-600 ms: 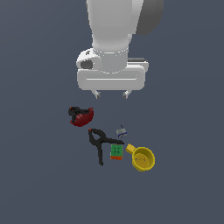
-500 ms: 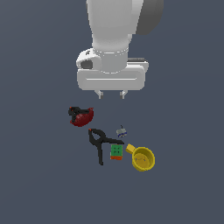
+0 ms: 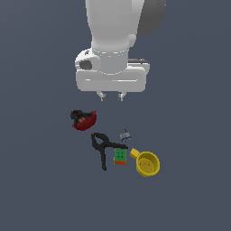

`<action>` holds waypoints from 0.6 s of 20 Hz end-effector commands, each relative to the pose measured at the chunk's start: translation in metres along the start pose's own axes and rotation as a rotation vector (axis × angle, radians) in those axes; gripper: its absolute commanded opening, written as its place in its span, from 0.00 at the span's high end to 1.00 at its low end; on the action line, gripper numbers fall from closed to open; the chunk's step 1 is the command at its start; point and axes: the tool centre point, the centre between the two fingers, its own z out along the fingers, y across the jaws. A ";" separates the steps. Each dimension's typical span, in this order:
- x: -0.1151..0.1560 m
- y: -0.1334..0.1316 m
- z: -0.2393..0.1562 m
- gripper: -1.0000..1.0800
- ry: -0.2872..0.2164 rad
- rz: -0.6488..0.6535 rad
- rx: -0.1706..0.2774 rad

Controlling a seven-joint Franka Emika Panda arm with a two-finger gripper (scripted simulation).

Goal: Pick up a designated object from a clutter of objects.

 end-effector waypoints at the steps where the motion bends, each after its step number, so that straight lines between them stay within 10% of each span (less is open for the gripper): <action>1: 0.000 0.000 0.002 0.38 0.001 0.005 0.005; 12: -0.001 0.009 0.039 0.38 0.033 0.108 0.084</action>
